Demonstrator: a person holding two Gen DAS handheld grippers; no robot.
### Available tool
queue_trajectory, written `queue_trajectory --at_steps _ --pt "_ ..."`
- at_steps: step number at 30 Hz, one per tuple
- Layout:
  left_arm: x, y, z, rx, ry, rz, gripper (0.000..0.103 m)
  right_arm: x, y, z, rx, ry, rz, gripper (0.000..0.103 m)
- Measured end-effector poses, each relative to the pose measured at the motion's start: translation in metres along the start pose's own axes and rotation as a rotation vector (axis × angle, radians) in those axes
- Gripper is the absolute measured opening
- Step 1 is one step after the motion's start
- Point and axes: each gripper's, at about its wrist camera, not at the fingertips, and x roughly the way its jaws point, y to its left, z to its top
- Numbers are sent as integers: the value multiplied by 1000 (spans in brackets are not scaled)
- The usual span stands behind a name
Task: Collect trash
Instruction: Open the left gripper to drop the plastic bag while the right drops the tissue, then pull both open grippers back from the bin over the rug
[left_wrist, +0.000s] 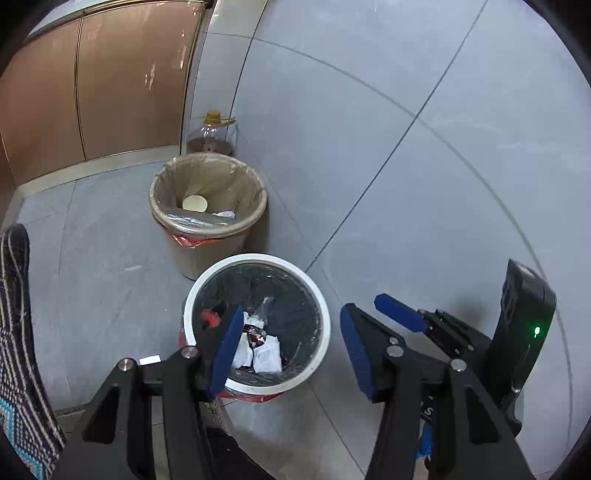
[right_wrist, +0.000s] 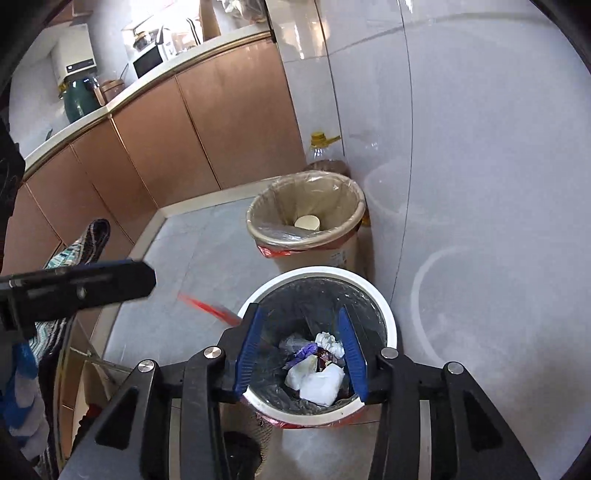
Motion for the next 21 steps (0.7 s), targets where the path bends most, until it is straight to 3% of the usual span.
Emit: queue_trajectory --at_steps 7,14,21 --pt "-61 -11 -5 35 -82 37 53 -49 18 -5 -26 -43 21 43" --pt "-171 -10 -23 51 -235 154 53 -122 56 -1 -94 -134 55 49" --pt "-274 -4 -66 43 -371 237 57 -191 96 0 -181 -222 78 50"
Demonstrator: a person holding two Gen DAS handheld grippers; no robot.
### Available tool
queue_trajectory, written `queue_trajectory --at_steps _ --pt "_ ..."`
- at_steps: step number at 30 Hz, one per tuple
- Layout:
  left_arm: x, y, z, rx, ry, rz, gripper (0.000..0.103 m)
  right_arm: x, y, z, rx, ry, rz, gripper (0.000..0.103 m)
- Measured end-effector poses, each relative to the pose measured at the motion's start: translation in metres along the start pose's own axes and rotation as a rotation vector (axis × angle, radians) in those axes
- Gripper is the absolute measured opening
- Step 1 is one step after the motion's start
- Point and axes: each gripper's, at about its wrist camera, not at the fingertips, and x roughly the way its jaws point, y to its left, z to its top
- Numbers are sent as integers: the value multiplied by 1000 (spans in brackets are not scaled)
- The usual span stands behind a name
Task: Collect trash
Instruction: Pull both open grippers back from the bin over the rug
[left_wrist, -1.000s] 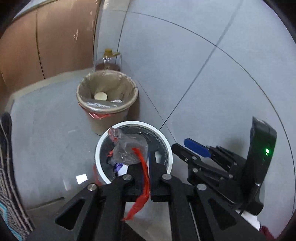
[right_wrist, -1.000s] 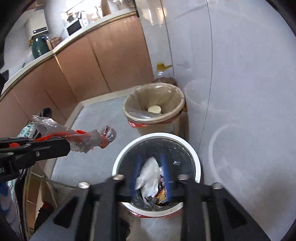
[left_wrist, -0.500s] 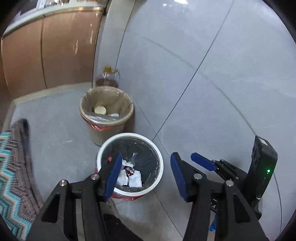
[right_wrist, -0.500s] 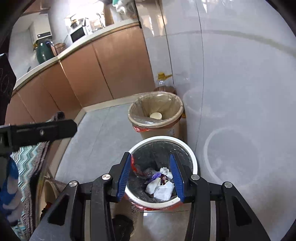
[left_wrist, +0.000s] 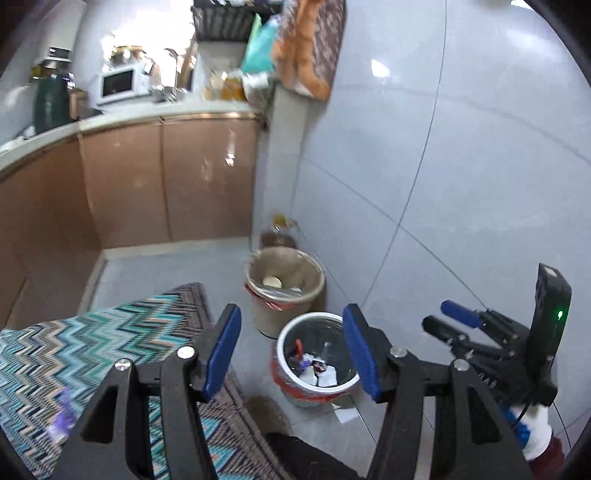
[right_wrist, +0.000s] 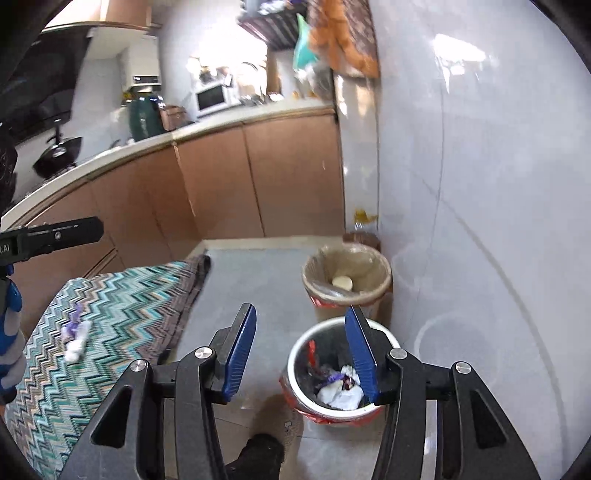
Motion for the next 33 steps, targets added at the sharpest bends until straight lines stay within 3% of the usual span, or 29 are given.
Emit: queue_trajectory --at_steps 4,15,24,33 --pt "-57 19 -10 -29 -67 38 58 -40 28 14 -39 -51 41 50" --pt "-189 60 -62 -101 -229 238 68 -121 103 26 -138 -133 147 62" --pt "-265 81 -114 -122 -347 356 68 -161 145 19 -159 -186 236 66" --pt "-299 93 -145 -129 -342 518 74 -164 180 3 -184 -172 314 66"
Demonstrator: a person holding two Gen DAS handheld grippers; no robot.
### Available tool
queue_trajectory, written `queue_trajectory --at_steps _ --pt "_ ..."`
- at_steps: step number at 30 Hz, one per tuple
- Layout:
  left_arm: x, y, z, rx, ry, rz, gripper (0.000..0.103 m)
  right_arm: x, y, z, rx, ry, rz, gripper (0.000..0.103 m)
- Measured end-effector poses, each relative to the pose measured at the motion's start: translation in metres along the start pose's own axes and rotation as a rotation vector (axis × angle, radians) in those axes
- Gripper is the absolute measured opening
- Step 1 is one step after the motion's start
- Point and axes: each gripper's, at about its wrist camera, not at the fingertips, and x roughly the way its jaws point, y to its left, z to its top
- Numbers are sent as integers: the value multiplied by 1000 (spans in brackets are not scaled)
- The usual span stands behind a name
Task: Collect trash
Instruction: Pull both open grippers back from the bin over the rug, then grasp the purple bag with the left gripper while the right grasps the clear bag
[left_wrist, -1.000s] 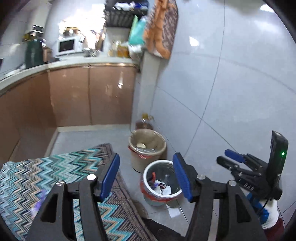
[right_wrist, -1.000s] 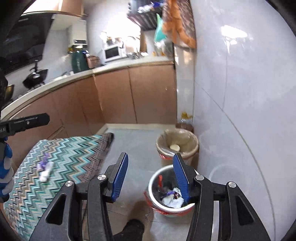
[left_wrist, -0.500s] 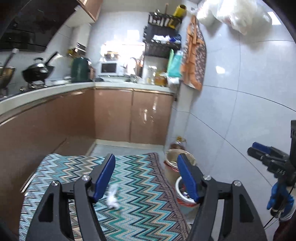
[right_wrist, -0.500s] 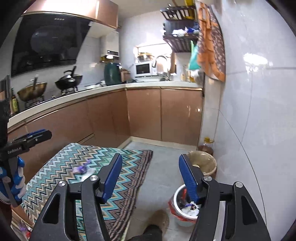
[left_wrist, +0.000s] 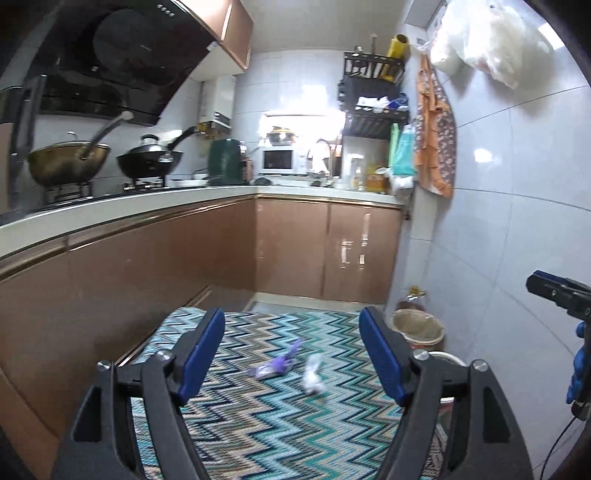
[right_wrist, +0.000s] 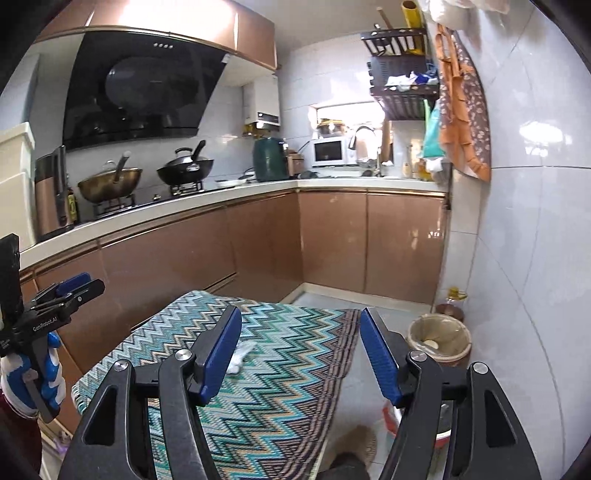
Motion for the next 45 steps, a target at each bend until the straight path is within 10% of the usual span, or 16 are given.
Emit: queue_trajectory --at_steps 15,45 --pt "3 12 -25 33 7 154 74 30 21 -19 -2 76 75 66" --pt "157 9 -68 78 265 129 74 189 34 -53 -6 337 162 66"
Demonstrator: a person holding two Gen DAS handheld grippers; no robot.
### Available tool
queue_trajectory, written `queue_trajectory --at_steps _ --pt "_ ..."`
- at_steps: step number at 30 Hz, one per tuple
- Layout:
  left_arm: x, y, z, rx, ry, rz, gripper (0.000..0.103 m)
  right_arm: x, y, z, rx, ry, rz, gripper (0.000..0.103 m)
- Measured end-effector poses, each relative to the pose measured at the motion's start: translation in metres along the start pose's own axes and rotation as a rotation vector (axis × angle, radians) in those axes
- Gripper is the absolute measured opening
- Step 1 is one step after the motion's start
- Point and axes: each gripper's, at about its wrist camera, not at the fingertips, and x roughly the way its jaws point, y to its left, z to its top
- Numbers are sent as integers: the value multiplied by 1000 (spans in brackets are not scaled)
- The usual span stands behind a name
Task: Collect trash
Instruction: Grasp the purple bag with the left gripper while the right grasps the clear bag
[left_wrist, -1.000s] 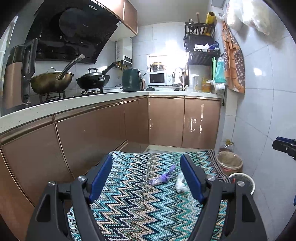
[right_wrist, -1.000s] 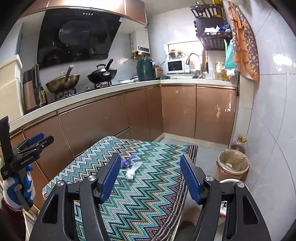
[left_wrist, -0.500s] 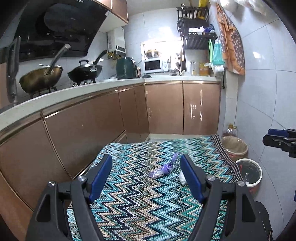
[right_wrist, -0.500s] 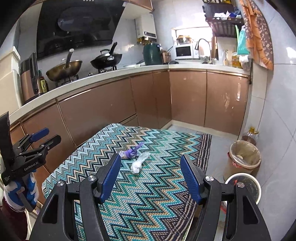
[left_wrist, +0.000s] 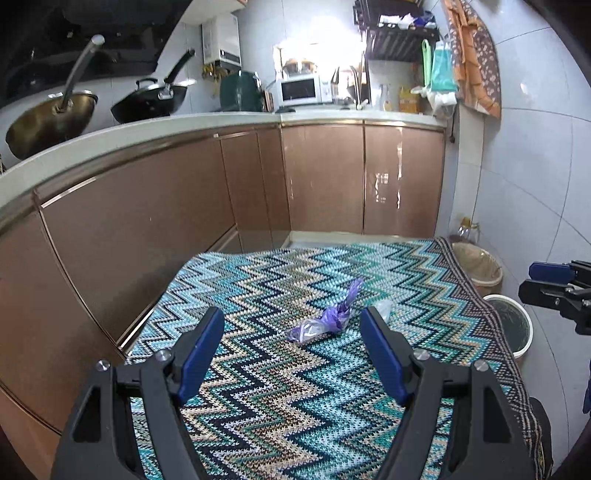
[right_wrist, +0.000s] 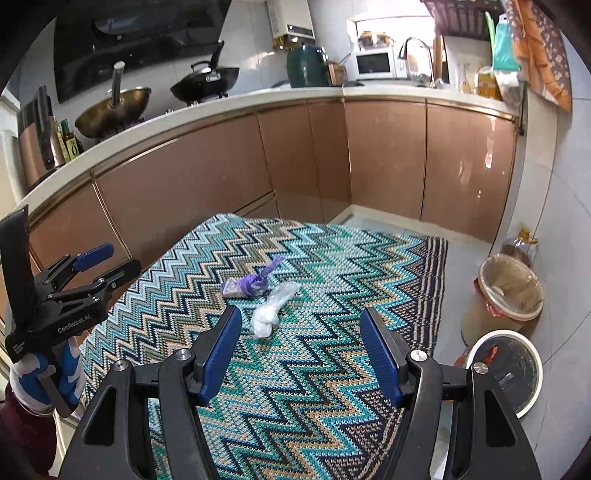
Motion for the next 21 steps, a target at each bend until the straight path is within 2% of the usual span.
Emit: queue_trajectory --at_steps 6,10,17,21 --pt "48 13 5 -16 76 -46 74 48 3 -1 -9 87 33 66" --pt "93 19 13 18 110 -81 74 85 10 -3 -18 155 78 66" --pt "157 2 8 117 192 -245 74 139 22 -3 -27 231 138 66" --pt "182 -4 3 120 236 -316 74 163 26 -7 -39 276 166 66"
